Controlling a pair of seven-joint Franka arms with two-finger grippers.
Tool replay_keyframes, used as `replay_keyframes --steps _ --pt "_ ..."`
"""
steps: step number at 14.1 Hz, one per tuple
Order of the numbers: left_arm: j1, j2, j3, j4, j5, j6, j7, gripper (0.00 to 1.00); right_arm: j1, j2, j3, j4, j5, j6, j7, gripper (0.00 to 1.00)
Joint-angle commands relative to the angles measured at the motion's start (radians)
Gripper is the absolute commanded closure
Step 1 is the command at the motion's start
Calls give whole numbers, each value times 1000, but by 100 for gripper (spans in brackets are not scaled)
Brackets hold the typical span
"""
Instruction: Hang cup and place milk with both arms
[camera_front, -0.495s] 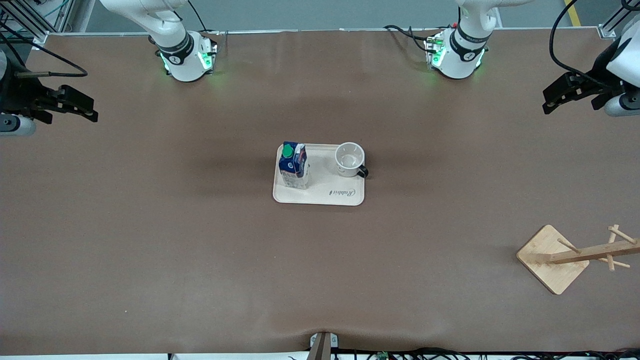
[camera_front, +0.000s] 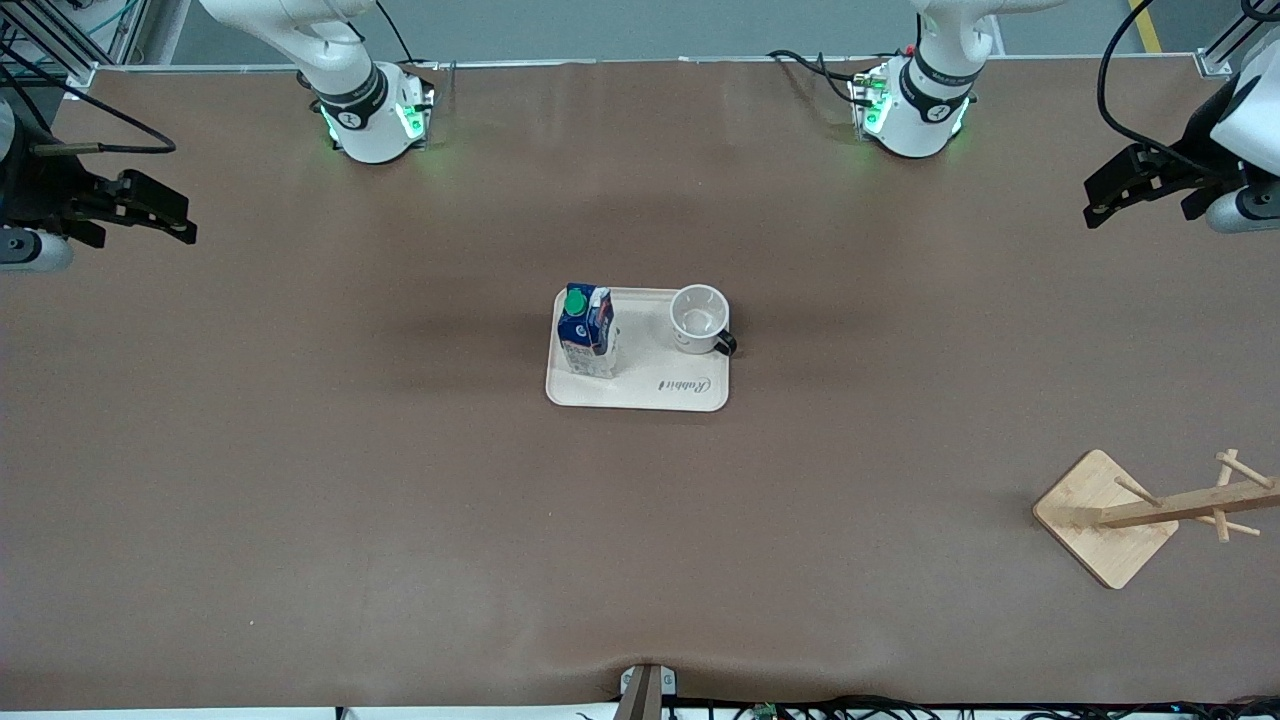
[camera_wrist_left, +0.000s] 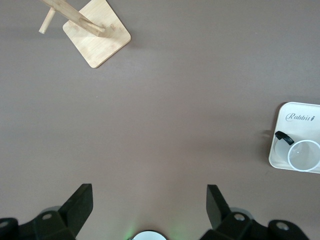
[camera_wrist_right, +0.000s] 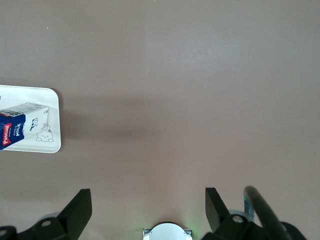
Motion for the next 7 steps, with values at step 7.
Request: replay_keyframes --steps 7 --pt "-28 74 -73 7 -43 -6 -228 0 1 -3 1 8 2 -7 13 0"
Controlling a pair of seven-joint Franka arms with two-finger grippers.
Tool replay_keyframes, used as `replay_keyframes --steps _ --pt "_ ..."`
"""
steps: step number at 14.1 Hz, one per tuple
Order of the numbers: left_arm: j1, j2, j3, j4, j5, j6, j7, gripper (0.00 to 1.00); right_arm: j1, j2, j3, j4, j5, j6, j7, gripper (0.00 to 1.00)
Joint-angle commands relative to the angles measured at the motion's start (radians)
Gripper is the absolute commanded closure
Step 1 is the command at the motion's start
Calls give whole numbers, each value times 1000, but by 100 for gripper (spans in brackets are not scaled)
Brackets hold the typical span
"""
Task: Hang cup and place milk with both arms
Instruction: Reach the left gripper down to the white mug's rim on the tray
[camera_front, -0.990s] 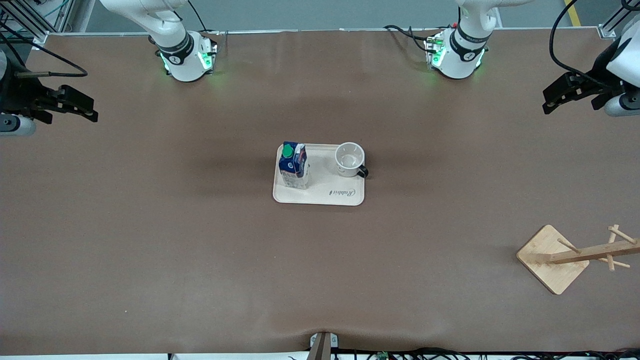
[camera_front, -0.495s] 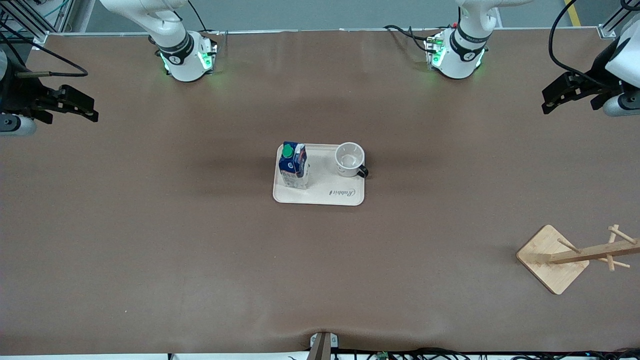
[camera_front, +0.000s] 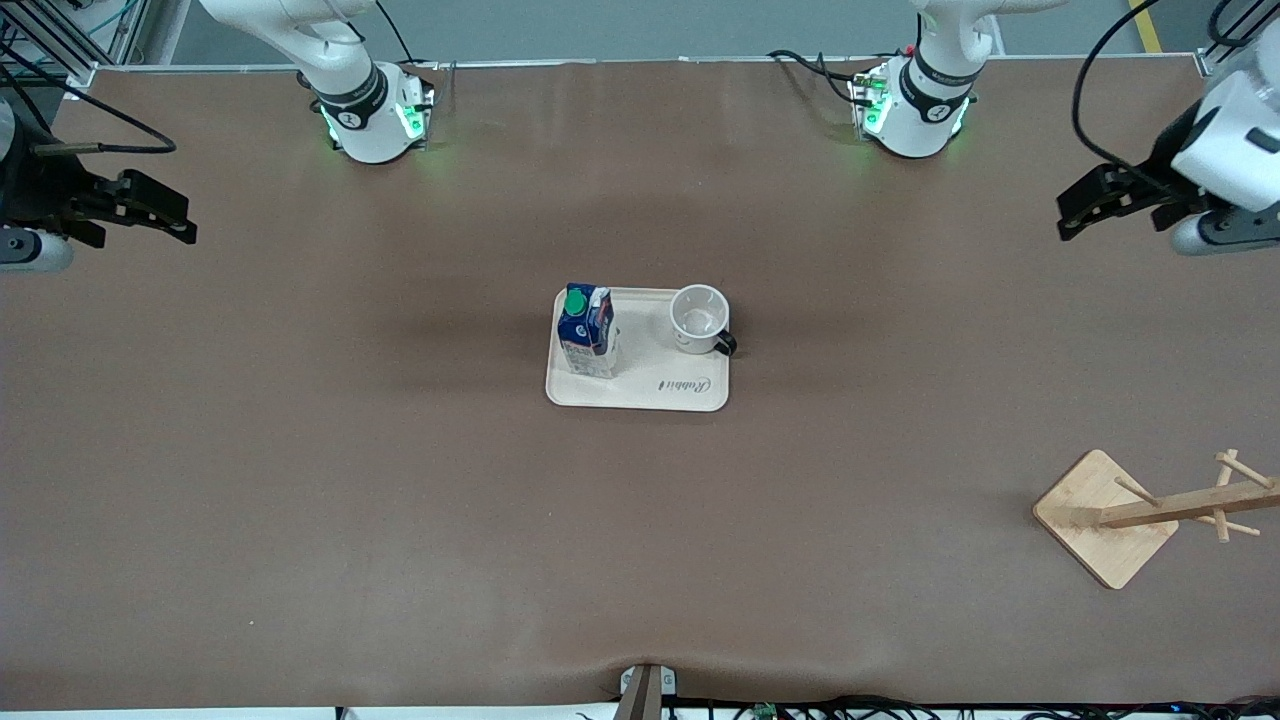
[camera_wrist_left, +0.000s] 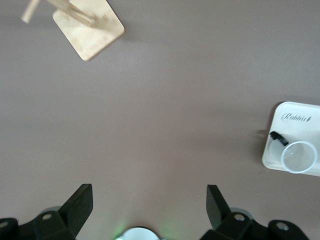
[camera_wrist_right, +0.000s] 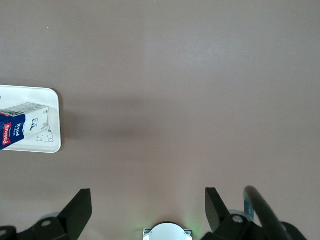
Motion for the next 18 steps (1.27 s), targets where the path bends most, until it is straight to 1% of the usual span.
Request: replay_keyframes --steps 1,3,5,7,10,12,15,16,18 --pt "-8 48 -61 10 -41 2 -171 0 1 -3 1 8 2 -7 13 0" --pt "-8 82 -125 7 -45 20 -292 0 0 -3 -1 7 2 -7 13 0" --pt "-10 101 -183 -24 -45 52 -393 0 1 -3 1 8 2 -7 13 0" --pt "-8 101 -249 -90 -45 114 -484 0 1 -3 -1 8 2 -7 13 0" --pt "-8 101 -320 -177 -45 198 -582 0 1 -3 1 7 2 -7 13 0" --pt "-8 101 -378 -248 -45 282 -676 0 1 -3 1 7 3 -7 13 0" --pt "-13 104 -452 -370 -43 448 -823 0 1 -3 1 8 3 -7 13 0" --pt "-23 104 -463 -409 -38 506 -867 0 1 -3 1 7 3 -7 13 0" --pt "-63 119 -463 -472 -29 604 -940 0 1 -2 1 8 3 -4 4 0"
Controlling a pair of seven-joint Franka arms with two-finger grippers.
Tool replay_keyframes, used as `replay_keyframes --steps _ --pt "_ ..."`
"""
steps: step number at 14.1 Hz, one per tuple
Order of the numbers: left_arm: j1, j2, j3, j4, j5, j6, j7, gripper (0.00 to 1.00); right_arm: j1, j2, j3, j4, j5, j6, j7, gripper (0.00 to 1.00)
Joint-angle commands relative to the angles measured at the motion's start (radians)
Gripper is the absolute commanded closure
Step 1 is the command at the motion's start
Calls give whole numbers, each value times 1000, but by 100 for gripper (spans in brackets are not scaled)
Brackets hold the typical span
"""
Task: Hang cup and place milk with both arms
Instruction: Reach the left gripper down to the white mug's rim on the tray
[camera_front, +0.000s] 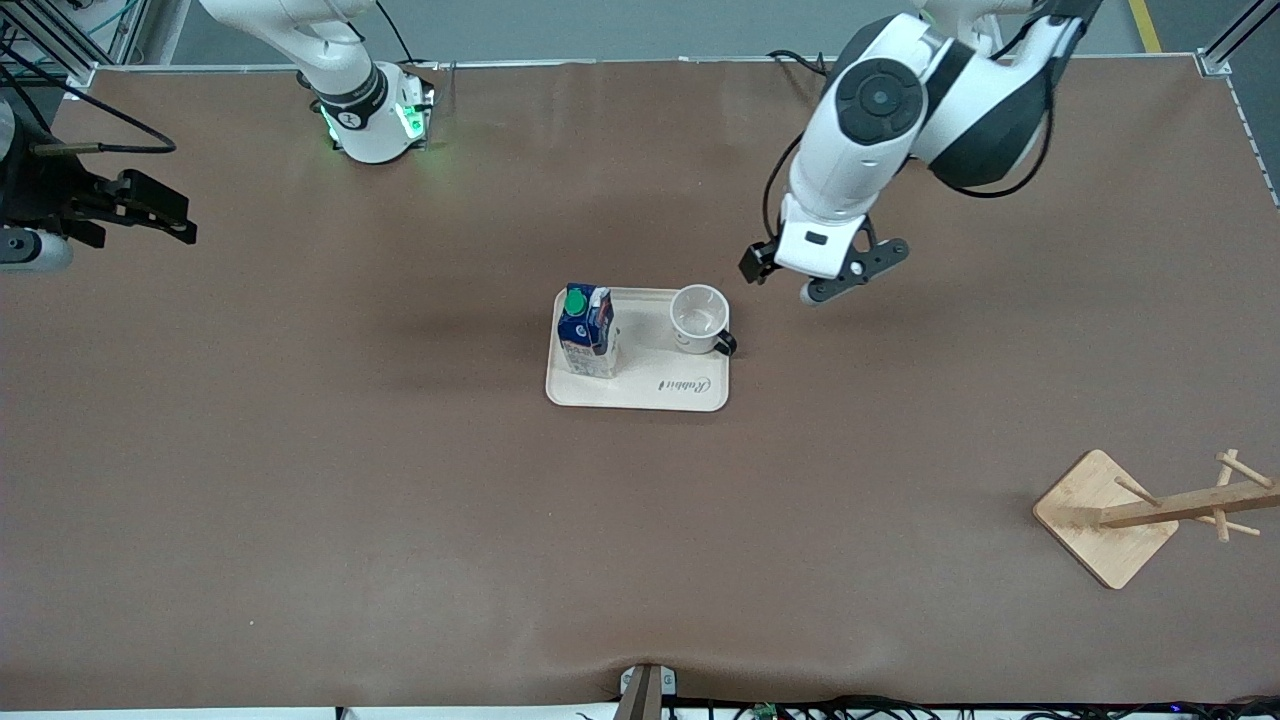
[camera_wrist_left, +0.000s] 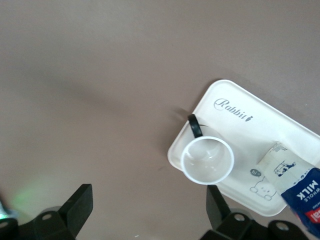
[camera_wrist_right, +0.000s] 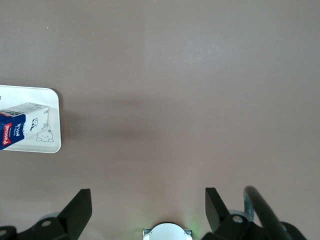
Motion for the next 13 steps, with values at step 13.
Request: replay_keyframes --steps 13 --pt "-154 330 -5 -73 327 346 -657 21 6 20 1 8 3 -4 -2 0"
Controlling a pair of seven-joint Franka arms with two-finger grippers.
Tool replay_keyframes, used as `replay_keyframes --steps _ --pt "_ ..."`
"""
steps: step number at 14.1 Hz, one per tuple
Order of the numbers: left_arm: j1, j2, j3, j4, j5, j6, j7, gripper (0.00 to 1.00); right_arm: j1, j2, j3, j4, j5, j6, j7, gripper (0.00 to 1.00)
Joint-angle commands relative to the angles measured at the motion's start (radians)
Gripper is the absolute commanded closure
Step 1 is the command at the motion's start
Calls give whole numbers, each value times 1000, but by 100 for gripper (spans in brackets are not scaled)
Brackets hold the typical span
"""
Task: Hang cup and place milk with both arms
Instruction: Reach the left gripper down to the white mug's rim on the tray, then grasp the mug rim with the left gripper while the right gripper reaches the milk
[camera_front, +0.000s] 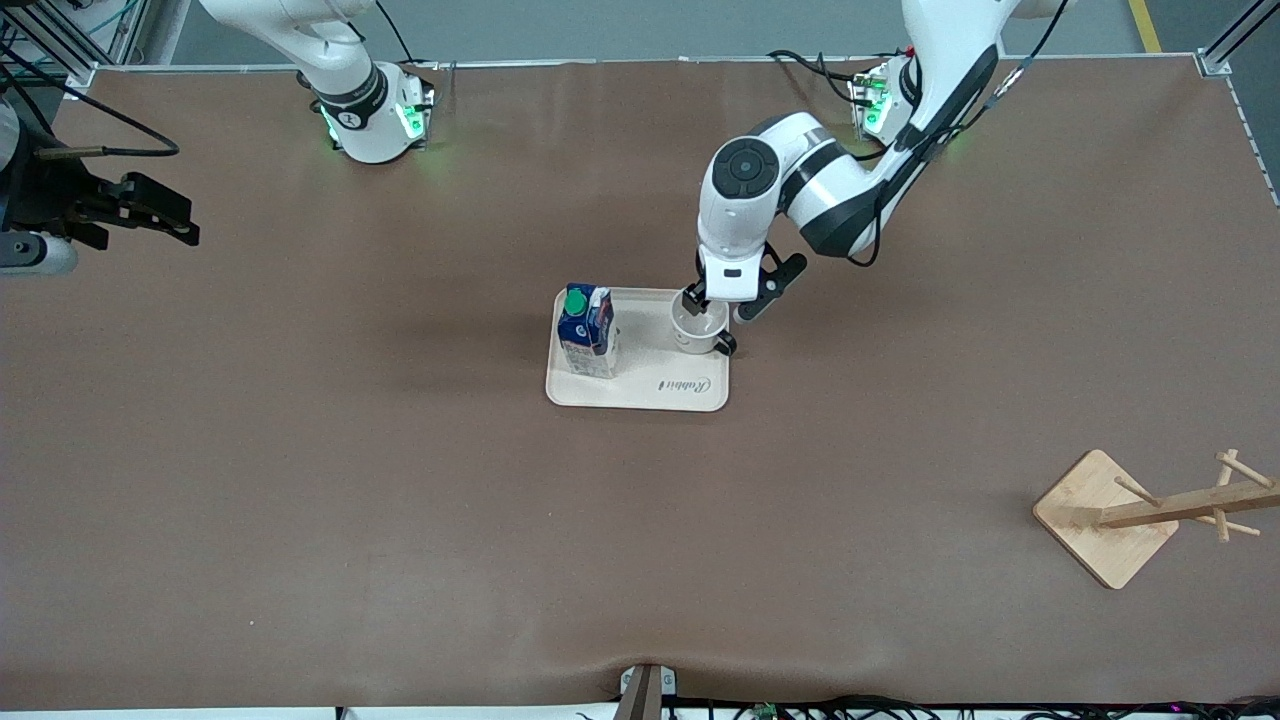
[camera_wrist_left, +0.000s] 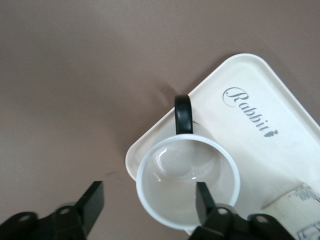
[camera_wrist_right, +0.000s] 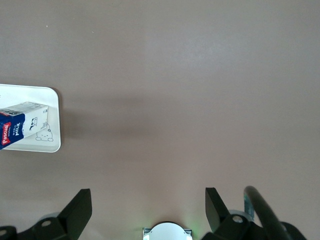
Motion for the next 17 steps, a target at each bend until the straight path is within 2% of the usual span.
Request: replay_keyframes --steps 1,6,7,8,9,11,12,15,17 --pt "-20 37 -2 18 60 17 -97 25 7 11 1 9 1 -6 6 0" --pt "-28 108 -2 21 120 40 -149 38 3 60 2 10 10 -2 -15 0" --pt "-28 114 -2 22 135 43 -165 49 9 62 2 6 7 -1 -18 0" --pt "-28 117 -2 24 145 43 -174 66 18 82 2 6 7 -2 -18 0" --pt "-28 122 0 28 146 43 -179 77 26 89 2 6 1 2 -17 0" --pt "-28 125 0 33 149 43 -179 95 52 108 2 7 6 13 -6 0" --pt "-28 125 -2 39 149 43 -179 100 64 119 2 7 10 30 -3 0" --pt "-37 108 0 53 151 38 -191 100 96 158 2 7 20 94 3 0" --pt "-37 65 -2 59 151 15 -183 100 93 183 2 7 65 129 26 0"
